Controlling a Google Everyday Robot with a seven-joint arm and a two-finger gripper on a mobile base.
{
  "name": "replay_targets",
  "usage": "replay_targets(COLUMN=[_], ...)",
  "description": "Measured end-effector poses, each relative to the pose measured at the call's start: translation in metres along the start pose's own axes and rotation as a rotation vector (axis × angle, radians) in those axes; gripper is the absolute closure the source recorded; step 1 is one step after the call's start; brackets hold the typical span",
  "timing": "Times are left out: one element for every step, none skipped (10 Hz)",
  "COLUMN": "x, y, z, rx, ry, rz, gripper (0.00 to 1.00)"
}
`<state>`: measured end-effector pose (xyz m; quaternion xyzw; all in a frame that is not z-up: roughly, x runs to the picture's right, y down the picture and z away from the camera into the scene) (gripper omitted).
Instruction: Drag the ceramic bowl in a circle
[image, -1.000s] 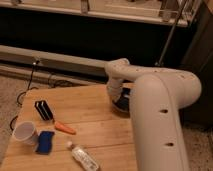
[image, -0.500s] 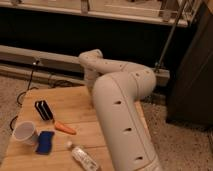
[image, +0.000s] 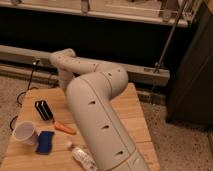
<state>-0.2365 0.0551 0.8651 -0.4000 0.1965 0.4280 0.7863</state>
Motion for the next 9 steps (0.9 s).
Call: replay_targets(x=[0.008, 0.029, 0.056, 0.081, 0.111, 0.135, 0.164, 0.187, 0.2], y=[0.019, 0.042, 0.056, 0.062, 0.069, 0.074, 0.078, 0.075, 0.068], z=[-0.001, 0.001, 0.007, 0.015, 0.024, 0.034, 0.045, 0.054, 0.059], rx=[-0.005, -0.01, -0.019, -0.026, -0.041, -0.059, -0.082, -0.106, -0.125], ry=[0.007, 0.022, 0.042, 0.064, 0.094, 0.119, 0.148, 0.156, 0.146], rz=[-0.036, -0.079, -0.098, -0.106, -0.107, -0.102, -0.094, -0.07, -0.041], gripper=[1.0, 1.0, 1.0, 1.0, 1.0, 1.0, 1.0, 1.0, 1.0])
